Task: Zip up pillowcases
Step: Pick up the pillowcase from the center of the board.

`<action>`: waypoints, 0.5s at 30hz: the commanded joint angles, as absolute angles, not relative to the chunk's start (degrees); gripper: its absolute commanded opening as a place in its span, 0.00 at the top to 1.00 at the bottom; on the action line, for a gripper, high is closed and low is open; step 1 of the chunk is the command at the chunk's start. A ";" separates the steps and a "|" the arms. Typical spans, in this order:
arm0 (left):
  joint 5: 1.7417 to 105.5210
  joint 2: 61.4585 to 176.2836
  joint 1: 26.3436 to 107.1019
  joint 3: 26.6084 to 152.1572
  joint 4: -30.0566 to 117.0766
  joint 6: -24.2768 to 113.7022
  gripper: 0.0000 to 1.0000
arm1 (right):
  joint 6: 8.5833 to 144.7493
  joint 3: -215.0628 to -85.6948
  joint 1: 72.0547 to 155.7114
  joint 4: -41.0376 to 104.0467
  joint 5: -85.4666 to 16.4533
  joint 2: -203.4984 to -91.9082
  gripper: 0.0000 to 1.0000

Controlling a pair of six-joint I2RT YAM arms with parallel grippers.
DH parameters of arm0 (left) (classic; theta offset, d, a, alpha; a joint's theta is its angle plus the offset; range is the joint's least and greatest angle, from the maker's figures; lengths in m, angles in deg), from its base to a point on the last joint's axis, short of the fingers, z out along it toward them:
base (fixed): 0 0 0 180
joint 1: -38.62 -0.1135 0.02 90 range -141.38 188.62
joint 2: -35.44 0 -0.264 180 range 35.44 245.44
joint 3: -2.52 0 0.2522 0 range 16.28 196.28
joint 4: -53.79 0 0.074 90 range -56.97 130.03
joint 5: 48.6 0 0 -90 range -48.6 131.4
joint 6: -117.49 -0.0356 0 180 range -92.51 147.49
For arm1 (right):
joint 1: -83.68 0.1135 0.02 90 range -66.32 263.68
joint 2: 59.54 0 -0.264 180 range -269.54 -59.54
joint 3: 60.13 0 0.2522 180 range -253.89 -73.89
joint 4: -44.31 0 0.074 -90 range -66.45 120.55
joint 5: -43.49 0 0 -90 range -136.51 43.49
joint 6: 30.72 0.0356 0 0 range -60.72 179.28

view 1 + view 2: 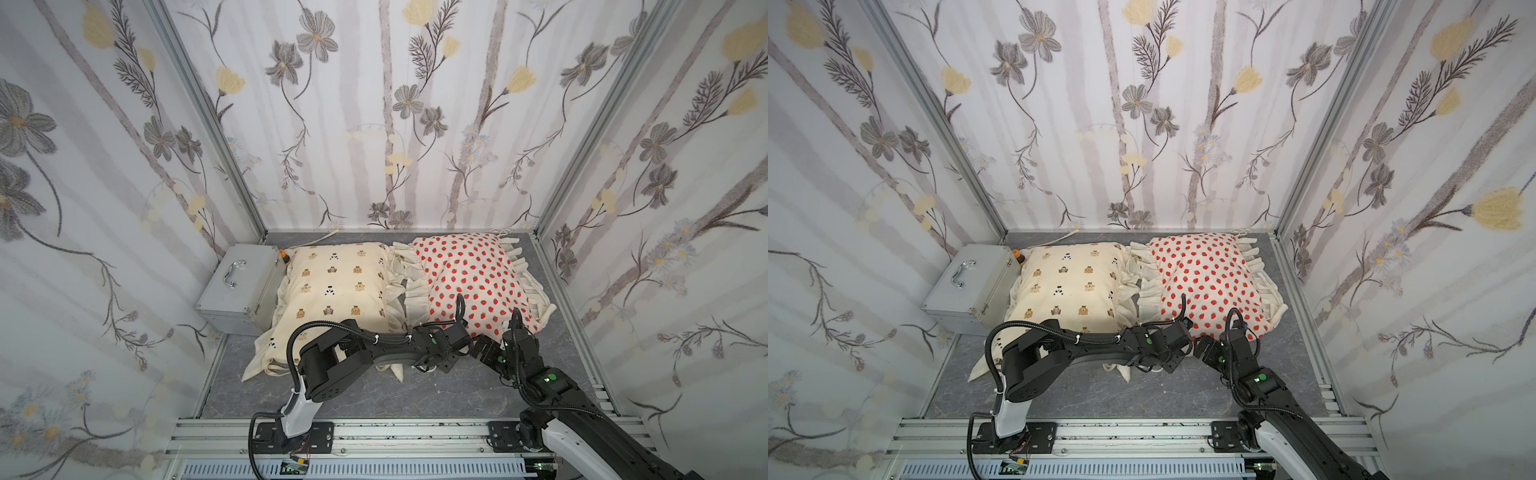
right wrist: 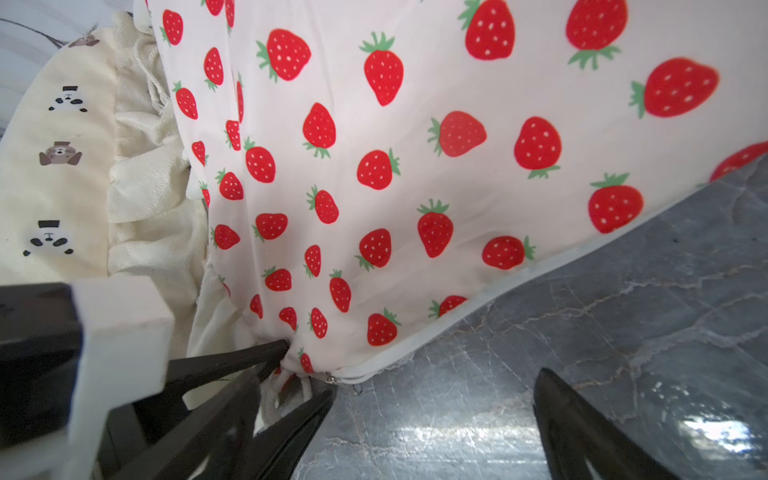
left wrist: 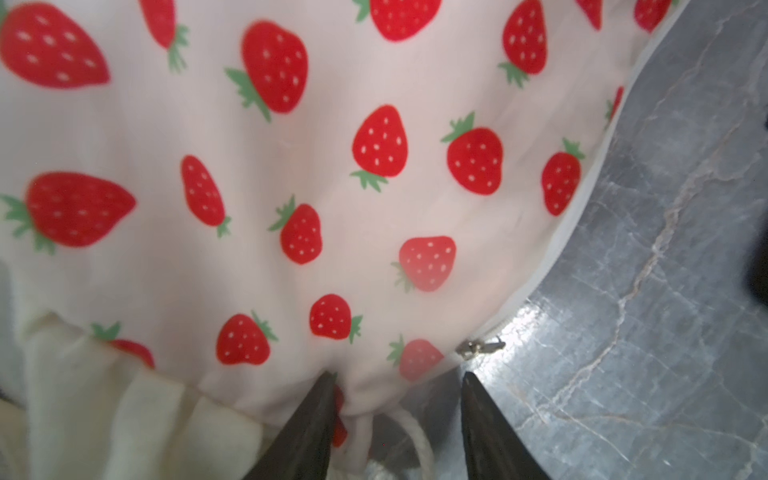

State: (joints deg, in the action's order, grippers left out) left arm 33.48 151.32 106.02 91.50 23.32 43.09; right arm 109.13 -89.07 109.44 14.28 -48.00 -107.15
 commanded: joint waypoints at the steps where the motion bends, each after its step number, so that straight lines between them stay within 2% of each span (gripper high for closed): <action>1: 34.65 151.72 105.68 91.11 24.07 43.69 0.55 | 109.10 -88.92 109.37 15.92 -47.13 -107.35 0.00; 6: 37.87 150.92 104.34 87.62 27.70 47.06 0.62 | 108.85 -88.83 109.41 16.14 -47.03 -107.07 0.00; 9: 37.53 150.59 104.13 87.07 27.89 47.20 0.73 | 108.76 -88.83 109.37 16.45 -47.03 -107.43 0.00; 15: 37.14 149.72 103.95 86.99 28.07 46.74 0.85 | 108.85 -89.00 109.28 16.92 -47.23 -107.98 0.00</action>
